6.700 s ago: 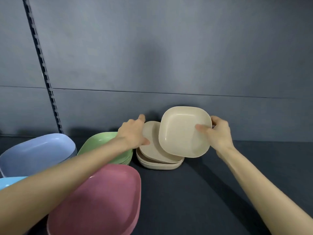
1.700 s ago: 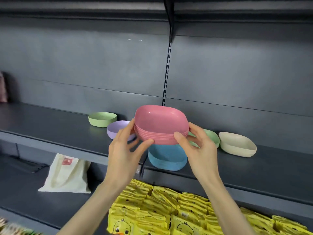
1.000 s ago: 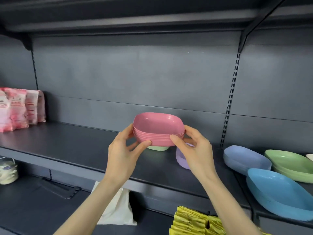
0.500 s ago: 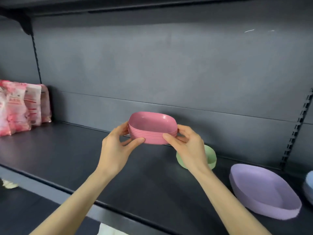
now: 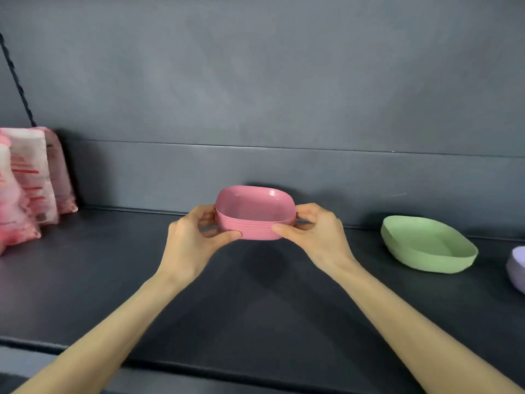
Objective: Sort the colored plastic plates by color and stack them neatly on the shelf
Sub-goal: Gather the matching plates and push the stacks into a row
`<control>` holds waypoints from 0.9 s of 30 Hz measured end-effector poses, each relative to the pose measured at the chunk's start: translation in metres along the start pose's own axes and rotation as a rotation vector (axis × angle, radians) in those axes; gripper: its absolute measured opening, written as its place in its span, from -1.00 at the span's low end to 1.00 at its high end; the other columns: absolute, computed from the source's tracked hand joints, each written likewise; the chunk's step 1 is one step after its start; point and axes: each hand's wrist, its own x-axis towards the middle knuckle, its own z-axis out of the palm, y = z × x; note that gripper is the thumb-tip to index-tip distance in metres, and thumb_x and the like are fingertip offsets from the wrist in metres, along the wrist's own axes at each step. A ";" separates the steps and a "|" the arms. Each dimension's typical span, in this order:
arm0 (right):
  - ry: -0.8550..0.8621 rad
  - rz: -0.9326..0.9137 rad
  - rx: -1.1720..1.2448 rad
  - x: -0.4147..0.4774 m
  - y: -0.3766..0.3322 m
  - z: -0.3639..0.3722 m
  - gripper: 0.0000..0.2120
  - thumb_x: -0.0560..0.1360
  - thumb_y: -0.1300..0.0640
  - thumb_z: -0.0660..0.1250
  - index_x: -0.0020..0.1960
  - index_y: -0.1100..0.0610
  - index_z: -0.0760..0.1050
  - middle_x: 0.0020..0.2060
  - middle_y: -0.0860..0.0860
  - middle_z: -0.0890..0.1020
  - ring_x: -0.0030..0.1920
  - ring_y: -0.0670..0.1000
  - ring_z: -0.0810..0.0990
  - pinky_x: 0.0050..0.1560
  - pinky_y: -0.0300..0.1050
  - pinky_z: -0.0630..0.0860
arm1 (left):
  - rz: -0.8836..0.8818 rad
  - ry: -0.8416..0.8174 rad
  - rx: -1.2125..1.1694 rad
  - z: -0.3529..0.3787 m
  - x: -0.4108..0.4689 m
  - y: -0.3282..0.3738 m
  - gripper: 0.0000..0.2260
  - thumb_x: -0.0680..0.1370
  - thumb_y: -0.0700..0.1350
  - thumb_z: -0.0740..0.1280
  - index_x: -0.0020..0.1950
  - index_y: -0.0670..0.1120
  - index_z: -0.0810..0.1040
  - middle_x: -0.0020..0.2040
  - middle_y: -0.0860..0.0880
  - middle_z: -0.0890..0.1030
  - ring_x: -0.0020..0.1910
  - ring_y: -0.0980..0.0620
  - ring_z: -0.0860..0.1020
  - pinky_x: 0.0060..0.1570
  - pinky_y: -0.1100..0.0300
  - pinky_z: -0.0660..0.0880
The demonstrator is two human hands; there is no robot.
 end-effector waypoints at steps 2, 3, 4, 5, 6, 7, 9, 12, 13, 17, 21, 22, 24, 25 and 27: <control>0.011 0.023 -0.018 0.004 -0.003 0.022 -0.70 0.30 0.13 0.55 0.00 0.06 0.57 -0.15 -0.17 0.65 -0.13 -0.22 0.64 -0.08 -0.38 0.55 | -0.001 -0.041 -0.002 -0.015 0.011 -0.019 -0.52 0.27 -0.11 0.59 0.14 -0.08 0.55 -0.11 0.18 0.60 -0.19 0.44 0.57 -0.14 0.61 0.42; 0.015 0.035 -0.025 0.005 -0.003 0.032 -0.71 0.30 0.14 0.55 -0.02 0.05 0.56 -0.16 -0.17 0.66 -0.12 -0.19 0.65 -0.07 -0.35 0.56 | -0.005 -0.060 -0.006 -0.020 0.016 -0.027 -0.52 0.26 -0.12 0.59 0.13 -0.09 0.56 -0.11 0.18 0.61 -0.18 0.42 0.58 -0.11 0.58 0.44; 0.019 0.047 -0.033 0.006 -0.004 0.040 -0.71 0.30 0.14 0.55 -0.03 0.04 0.56 -0.16 -0.16 0.66 -0.12 -0.17 0.65 -0.06 -0.33 0.56 | -0.010 -0.077 -0.011 -0.024 0.020 -0.034 -0.52 0.25 -0.13 0.59 0.13 -0.10 0.56 -0.11 0.16 0.61 -0.16 0.37 0.60 -0.06 0.53 0.47; 0.025 0.060 -0.045 0.007 -0.004 0.047 -0.71 0.30 0.14 0.55 -0.03 0.05 0.56 -0.16 -0.16 0.66 -0.12 -0.16 0.65 -0.06 -0.33 0.56 | -0.017 -0.092 -0.015 -0.028 0.023 -0.041 -0.51 0.24 -0.13 0.60 0.12 -0.12 0.56 -0.11 0.13 0.62 -0.13 0.31 0.62 -0.01 0.46 0.50; 0.027 0.073 -0.059 0.008 -0.004 0.053 -0.70 0.30 0.13 0.55 -0.02 0.06 0.56 -0.16 -0.16 0.65 -0.12 -0.16 0.65 -0.08 -0.35 0.55 | -0.023 -0.106 -0.014 -0.031 0.026 -0.048 -0.51 0.24 -0.14 0.60 0.11 -0.13 0.57 -0.10 0.09 0.63 -0.11 0.25 0.63 0.04 0.37 0.51; 0.027 0.086 -0.071 0.010 -0.003 0.058 -0.69 0.30 0.13 0.55 0.00 0.07 0.56 -0.17 -0.17 0.64 -0.12 -0.16 0.65 -0.11 -0.39 0.54 | -0.029 -0.121 -0.015 -0.034 0.029 -0.054 -0.52 0.23 -0.15 0.60 0.10 -0.13 0.57 -0.10 0.07 0.64 -0.10 0.20 0.64 0.07 0.32 0.52; 0.029 0.111 -0.086 0.013 -0.002 0.068 -0.67 0.30 0.11 0.56 0.01 0.08 0.55 -0.19 -0.20 0.62 -0.13 -0.17 0.64 -0.17 -0.46 0.50 | -0.042 -0.148 -0.029 -0.039 0.034 -0.064 -0.55 0.23 -0.17 0.61 0.07 -0.11 0.58 -0.11 0.05 0.66 -0.12 0.22 0.65 0.05 0.36 0.53; 0.024 0.136 -0.095 0.018 -0.001 0.080 -0.65 0.29 0.10 0.56 0.02 0.07 0.54 -0.18 -0.19 0.61 -0.14 -0.21 0.62 -0.21 -0.50 0.48 | -0.057 -0.168 -0.035 -0.044 0.043 -0.078 -0.55 0.22 -0.20 0.61 0.07 -0.13 0.58 -0.13 0.07 0.65 -0.15 0.32 0.61 -0.06 0.52 0.48; 0.020 0.145 -0.098 0.019 0.000 0.083 -0.64 0.29 0.10 0.57 0.02 0.07 0.54 -0.18 -0.19 0.60 -0.15 -0.23 0.62 -0.20 -0.50 0.48 | -0.067 -0.176 -0.038 -0.044 0.045 -0.081 -0.55 0.22 -0.21 0.61 0.06 -0.13 0.58 -0.14 0.07 0.65 -0.17 0.35 0.61 -0.08 0.54 0.47; -0.009 0.154 -0.089 0.019 0.007 0.092 -0.63 0.29 0.15 0.57 0.04 0.09 0.53 -0.18 -0.18 0.61 -0.24 -0.31 0.61 -0.19 -0.49 0.49 | -0.103 -0.195 -0.036 -0.047 0.049 -0.092 -0.56 0.23 -0.24 0.60 0.04 -0.13 0.56 -0.17 0.09 0.62 -0.25 0.42 0.58 -0.16 0.59 0.44; -0.035 0.171 -0.087 0.024 0.012 0.096 -0.60 0.29 0.22 0.57 0.07 0.13 0.51 -0.07 -0.06 0.64 -0.14 -0.22 0.63 -0.13 -0.45 0.53 | -0.108 -0.216 -0.004 -0.045 0.052 -0.100 -0.59 0.26 -0.28 0.58 0.05 -0.20 0.55 -0.17 0.04 0.61 -0.27 0.31 0.58 -0.23 0.62 0.41; -0.038 0.172 -0.084 0.026 0.012 0.096 -0.60 0.28 0.23 0.57 0.06 0.13 0.51 -0.07 -0.05 0.64 -0.13 -0.20 0.64 -0.13 -0.45 0.53 | -0.107 -0.217 0.004 -0.045 0.052 -0.101 -0.58 0.27 -0.27 0.57 0.07 -0.21 0.55 -0.14 0.01 0.62 -0.22 0.30 0.57 -0.23 0.63 0.41; -0.037 0.168 -0.081 0.029 0.013 0.097 -0.60 0.28 0.23 0.57 0.04 0.12 0.50 -0.09 -0.06 0.63 -0.12 -0.19 0.63 -0.13 -0.45 0.53 | -0.107 -0.214 0.012 -0.044 0.054 -0.102 -0.56 0.28 -0.26 0.57 0.12 -0.21 0.54 -0.07 -0.05 0.63 -0.17 0.20 0.58 -0.22 0.63 0.40; -0.035 0.162 -0.084 0.029 0.014 0.098 -0.60 0.28 0.23 0.57 0.04 0.11 0.50 -0.10 -0.07 0.62 -0.11 -0.19 0.63 -0.11 -0.45 0.53 | -0.108 -0.210 0.016 -0.044 0.055 -0.102 -0.55 0.29 -0.25 0.57 0.13 -0.21 0.54 -0.04 -0.06 0.63 -0.15 0.16 0.59 -0.22 0.64 0.40; -0.040 0.152 -0.092 0.030 0.016 0.100 -0.59 0.27 0.22 0.57 0.04 0.09 0.49 -0.08 -0.07 0.61 -0.09 -0.16 0.64 -0.06 -0.43 0.54 | -0.113 -0.207 0.028 -0.046 0.058 -0.103 -0.54 0.30 -0.24 0.57 0.15 -0.20 0.54 -0.02 -0.05 0.62 -0.11 0.10 0.58 -0.22 0.62 0.40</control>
